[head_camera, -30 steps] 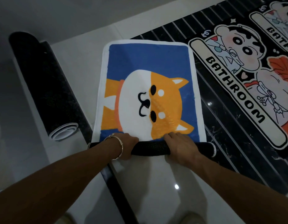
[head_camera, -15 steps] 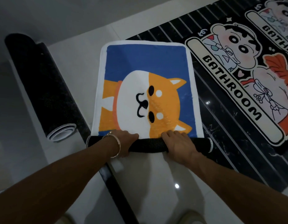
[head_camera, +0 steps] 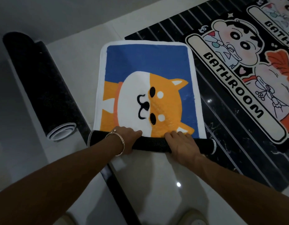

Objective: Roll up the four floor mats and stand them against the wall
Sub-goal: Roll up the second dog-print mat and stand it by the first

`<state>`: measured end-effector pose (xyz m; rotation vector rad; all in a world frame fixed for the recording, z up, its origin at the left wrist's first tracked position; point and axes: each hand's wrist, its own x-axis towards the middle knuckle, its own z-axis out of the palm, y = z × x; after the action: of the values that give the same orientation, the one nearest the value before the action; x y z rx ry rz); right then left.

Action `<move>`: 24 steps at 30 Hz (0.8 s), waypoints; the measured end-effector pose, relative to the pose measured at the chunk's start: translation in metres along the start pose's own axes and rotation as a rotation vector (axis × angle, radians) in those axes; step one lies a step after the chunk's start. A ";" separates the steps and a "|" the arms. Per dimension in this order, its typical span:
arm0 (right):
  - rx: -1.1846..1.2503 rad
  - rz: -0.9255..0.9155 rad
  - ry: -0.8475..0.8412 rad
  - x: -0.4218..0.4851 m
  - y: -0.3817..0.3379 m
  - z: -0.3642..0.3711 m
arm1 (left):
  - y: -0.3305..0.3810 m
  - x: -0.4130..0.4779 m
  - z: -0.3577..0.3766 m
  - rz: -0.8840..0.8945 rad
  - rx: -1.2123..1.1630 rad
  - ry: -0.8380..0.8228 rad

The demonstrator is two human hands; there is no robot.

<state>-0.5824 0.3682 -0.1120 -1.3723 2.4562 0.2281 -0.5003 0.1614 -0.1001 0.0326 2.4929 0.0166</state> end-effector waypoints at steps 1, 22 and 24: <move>0.047 0.006 -0.055 0.003 0.003 -0.003 | 0.002 -0.003 0.001 -0.003 0.000 0.035; 0.134 0.004 -0.085 -0.001 0.005 -0.015 | 0.000 0.006 -0.008 -0.006 -0.164 -0.128; 0.141 0.022 -0.111 -0.003 0.006 -0.015 | 0.002 0.002 -0.009 -0.010 -0.142 -0.062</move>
<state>-0.5892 0.3693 -0.0970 -1.2409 2.3490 0.1293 -0.5075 0.1639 -0.0938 -0.0381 2.4238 0.1858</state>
